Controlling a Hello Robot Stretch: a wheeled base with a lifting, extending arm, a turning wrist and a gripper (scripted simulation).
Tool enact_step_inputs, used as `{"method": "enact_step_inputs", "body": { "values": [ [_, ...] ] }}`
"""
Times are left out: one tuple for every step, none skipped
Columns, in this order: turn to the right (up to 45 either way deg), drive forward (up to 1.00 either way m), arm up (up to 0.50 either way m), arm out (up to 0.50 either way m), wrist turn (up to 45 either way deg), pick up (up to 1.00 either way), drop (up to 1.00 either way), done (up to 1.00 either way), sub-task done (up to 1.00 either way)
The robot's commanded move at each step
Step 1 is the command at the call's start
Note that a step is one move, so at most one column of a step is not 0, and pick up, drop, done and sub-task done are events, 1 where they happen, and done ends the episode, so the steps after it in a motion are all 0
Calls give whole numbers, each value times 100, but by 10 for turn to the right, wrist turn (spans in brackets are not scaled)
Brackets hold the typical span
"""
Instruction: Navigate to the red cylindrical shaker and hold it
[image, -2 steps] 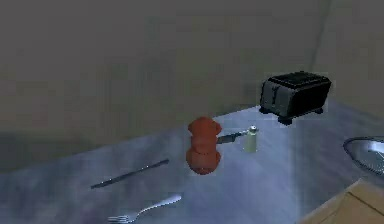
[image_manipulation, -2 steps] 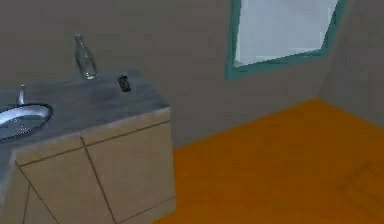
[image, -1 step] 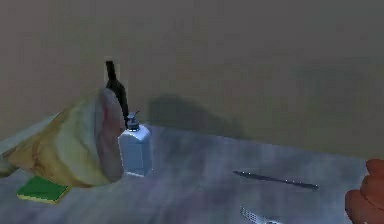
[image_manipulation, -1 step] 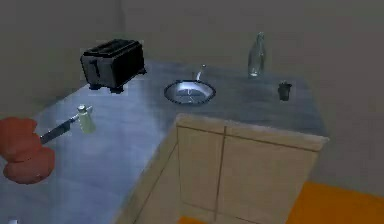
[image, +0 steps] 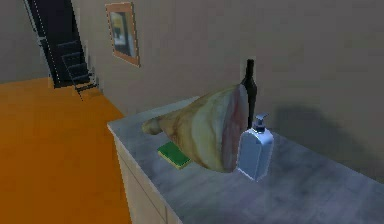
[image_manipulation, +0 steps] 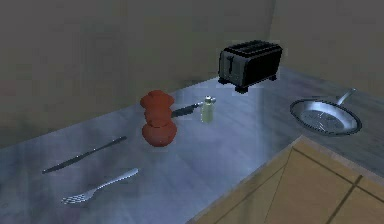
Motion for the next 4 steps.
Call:
{"method": "enact_step_inputs", "body": {
  "values": [
    [0,0,50,0,0,0,0,0,0],
    [0,0,38,0,0,0,0,0,0],
    [0,0,0,24,0,0,0,0,0],
    [0,0,0,0,450,0,0,0,0]
  ]
}}
